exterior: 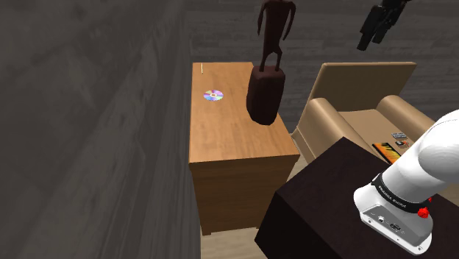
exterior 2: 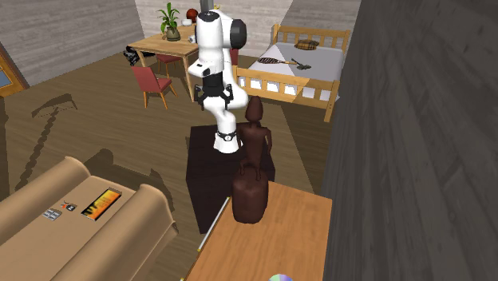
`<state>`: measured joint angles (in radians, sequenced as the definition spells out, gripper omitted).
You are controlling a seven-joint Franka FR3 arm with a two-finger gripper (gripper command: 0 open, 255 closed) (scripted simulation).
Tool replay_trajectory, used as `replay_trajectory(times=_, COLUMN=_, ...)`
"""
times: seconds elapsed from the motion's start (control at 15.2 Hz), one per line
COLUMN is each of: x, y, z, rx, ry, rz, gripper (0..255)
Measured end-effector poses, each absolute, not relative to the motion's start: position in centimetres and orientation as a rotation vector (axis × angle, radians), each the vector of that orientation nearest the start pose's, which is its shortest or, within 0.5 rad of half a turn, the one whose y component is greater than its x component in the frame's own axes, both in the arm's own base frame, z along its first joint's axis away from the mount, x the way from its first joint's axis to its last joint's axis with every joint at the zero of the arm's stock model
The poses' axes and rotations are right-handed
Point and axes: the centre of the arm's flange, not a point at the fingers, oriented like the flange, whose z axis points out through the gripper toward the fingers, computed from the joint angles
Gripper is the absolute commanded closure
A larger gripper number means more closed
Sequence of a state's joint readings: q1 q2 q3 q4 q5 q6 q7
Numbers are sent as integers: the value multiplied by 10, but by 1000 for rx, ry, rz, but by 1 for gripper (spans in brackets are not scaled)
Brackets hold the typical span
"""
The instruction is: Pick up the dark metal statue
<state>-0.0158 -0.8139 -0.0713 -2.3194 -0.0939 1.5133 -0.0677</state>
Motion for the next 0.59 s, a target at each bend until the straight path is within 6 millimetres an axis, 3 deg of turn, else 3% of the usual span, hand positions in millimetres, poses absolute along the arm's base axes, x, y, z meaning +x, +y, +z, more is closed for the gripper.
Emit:
replay_trajectory(times=0.26, x=299, y=-49, z=594, rx=-3159, ry=-126, rz=-141, gripper=0)
replay_trajectory(times=0.59, x=329, y=-56, z=565, rx=-3056, ry=-430, rz=-470, gripper=0)
